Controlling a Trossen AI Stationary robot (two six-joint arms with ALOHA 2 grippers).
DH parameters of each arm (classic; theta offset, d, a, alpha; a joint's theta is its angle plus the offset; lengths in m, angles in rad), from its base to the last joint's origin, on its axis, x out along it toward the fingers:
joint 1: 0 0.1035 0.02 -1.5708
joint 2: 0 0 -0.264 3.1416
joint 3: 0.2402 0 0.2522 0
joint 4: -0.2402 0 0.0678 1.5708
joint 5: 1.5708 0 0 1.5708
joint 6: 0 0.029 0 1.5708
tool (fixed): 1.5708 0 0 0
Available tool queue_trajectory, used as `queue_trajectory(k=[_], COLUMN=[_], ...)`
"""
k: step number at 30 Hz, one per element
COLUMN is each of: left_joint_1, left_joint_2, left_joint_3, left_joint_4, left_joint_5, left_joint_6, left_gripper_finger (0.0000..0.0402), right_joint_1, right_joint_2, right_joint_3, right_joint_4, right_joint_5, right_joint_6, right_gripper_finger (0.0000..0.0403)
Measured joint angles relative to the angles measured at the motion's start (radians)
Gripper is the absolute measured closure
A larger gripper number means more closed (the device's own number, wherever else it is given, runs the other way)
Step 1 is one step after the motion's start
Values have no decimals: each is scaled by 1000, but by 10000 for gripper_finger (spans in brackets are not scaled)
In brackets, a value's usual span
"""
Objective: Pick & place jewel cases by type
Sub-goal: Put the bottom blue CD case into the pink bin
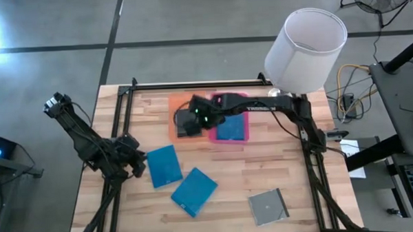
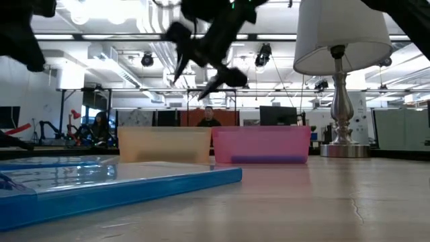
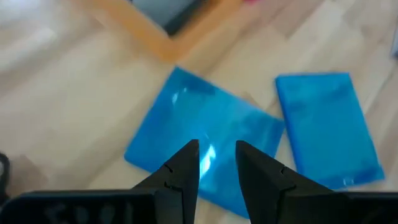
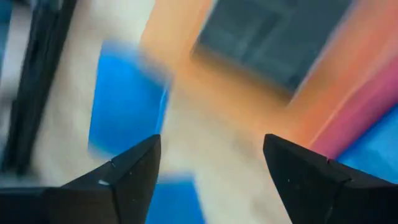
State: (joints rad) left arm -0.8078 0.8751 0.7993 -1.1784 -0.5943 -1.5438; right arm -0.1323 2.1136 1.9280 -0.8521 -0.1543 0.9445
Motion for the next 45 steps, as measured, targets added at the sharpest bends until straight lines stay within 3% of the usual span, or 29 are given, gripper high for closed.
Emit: queue_trajectory(k=[4,7,10,13,18,25,30,38,45], left_joint_1=[-11,-24,-32,-33,-39,-78,-81,-59,7], left_joint_2=[24,52,116,223,404,626,769,894,935], left_joint_3=[-44,-94,-142,-158,-112,63,141,162,168], left_joint_4=[164,439,756,922,927,934,914,926,964], left_joint_5=[47,54,62,84,101,170,238,266,307], left_joint_6=[35,101,153,155,-2,-95,-132,-208,-153], left_gripper_finger=[315,315,315,315,315,315,315,315,315], right_joint_1=[104,184,248,284,303,304,285,283,293], right_joint_2=[0,1,2,4,-9,-33,-33,-19,22], right_joint_3=[-12,-87,-189,-280,-343,-405,-510,-650,-673], right_joint_4=[-104,-99,11,148,220,328,481,717,896], right_joint_5=[-132,-197,-215,-209,-133,-132,-139,-204,-278], right_joint_6=[-142,-159,-152,-113,-73,-111,-50,12,82], right_gripper_finger=[122,132,146,158,161,146,145,145,145])
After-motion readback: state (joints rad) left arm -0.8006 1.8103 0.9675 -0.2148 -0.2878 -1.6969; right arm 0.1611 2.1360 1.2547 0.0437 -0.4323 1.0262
